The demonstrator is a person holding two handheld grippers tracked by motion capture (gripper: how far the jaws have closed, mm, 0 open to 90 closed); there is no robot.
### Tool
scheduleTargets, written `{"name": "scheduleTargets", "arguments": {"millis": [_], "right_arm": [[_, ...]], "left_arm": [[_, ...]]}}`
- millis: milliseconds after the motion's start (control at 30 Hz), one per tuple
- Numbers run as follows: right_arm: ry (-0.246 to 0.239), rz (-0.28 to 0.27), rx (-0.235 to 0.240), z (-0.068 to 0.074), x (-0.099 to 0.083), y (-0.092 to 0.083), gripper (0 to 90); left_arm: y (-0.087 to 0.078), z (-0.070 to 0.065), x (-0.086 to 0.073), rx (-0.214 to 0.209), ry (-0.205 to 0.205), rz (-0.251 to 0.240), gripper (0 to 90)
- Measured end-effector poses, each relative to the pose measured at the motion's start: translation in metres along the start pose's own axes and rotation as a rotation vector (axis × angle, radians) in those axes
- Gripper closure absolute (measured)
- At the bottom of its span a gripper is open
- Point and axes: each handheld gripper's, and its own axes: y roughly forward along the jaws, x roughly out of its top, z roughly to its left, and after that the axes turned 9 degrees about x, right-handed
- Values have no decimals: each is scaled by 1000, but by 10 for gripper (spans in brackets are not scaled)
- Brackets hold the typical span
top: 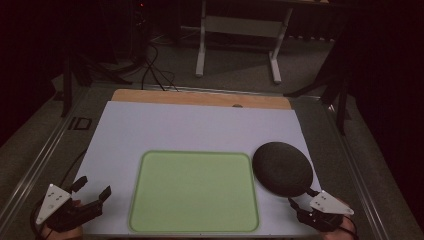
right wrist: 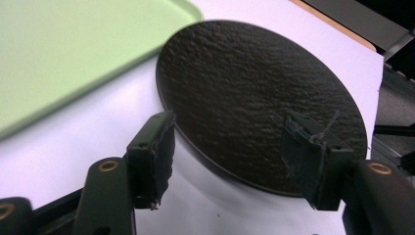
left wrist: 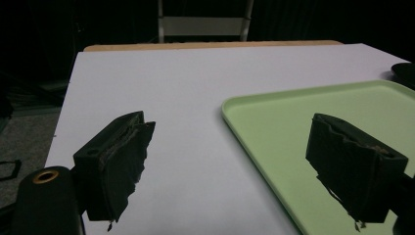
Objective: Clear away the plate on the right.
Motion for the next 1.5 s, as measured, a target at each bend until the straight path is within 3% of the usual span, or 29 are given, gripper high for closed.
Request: {"name": "scheduleTargets", "arguments": {"millis": [367,633,700,933,1067,1400,1500], "right_arm": [[-99,79,-37,2,-5,8,442],[-142,129,-53,4,-7,12,472],[-186,164,-76,7,-8,14,483],[-284,201,-112,12,-8,22,515],[-409,250,-162,18,-9,27,546],[-792,386,-262,37,-17,45,633],[-837,394,-288,38,-21,50,655]], "left_arm": [[1,0,0,1,-6,2,154],[2,0,0,-3,-5,7,154],[2,0,-1,-4,-5,7,154],[2,0,-1,-3,-6,10,154],[2,0,-1,-2,-8,11,154],[3,0,-1,0,-10,9,154],[3,0,-1,0,-13,11,154]]}}
